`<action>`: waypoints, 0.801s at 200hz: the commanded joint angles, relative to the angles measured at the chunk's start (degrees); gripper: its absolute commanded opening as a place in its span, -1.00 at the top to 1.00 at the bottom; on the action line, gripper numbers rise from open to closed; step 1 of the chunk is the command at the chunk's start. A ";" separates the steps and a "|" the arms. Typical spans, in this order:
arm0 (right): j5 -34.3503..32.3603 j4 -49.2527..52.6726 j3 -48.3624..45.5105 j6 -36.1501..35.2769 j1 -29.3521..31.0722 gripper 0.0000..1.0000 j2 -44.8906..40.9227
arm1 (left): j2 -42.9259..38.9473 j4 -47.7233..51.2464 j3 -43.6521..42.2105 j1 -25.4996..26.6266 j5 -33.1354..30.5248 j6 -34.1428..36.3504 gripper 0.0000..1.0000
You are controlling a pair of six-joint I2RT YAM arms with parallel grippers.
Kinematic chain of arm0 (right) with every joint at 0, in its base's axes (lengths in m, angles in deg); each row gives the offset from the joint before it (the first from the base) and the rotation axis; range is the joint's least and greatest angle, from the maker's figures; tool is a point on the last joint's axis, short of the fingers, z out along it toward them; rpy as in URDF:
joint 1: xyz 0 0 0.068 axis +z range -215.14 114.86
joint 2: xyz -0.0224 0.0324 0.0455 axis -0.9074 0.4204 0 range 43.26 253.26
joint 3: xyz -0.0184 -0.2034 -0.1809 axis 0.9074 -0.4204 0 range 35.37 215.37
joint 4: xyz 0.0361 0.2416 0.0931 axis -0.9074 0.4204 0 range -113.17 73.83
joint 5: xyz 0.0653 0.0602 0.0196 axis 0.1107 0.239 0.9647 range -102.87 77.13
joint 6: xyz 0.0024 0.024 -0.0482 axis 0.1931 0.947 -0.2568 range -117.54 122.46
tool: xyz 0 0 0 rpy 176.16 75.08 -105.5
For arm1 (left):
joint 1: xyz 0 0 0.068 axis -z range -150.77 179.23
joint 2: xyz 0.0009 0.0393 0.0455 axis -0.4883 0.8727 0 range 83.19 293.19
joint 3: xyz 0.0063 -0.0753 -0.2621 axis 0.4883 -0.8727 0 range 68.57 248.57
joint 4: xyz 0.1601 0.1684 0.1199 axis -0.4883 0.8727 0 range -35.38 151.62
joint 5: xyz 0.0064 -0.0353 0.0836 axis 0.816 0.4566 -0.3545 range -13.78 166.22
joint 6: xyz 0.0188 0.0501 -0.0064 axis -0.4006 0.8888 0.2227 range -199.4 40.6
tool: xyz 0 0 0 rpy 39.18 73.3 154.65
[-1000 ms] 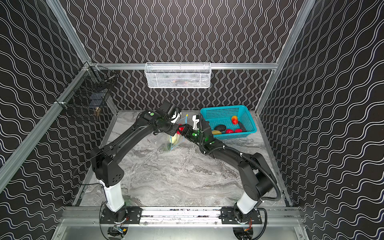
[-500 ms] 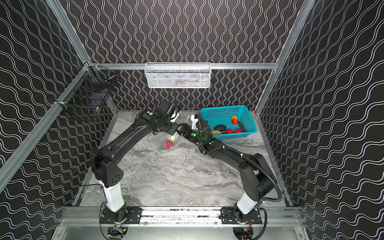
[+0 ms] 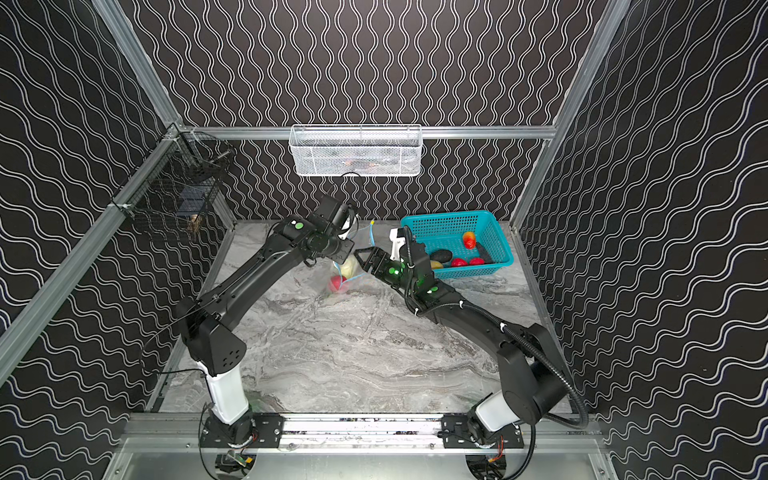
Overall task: Place the food in the zip-top bag and seal the zipper
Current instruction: 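Release the red beet into the bag with the right gripper, then withdraw the open right gripper from the bag mouth toward the teal basket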
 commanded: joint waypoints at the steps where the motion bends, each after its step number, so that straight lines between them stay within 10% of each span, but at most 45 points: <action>1: -1.44 6.95 2.14 -0.80 -0.05 -0.62 -0.02 | 0.68 -0.66 0.83 0.01 -5.95 2.54 1.00; 160: -5.24 21.60 5.18 -1.37 -0.03 -0.63 -3.46 | 0.02 -5.01 10.26 1.56 -21.45 20.71 1.00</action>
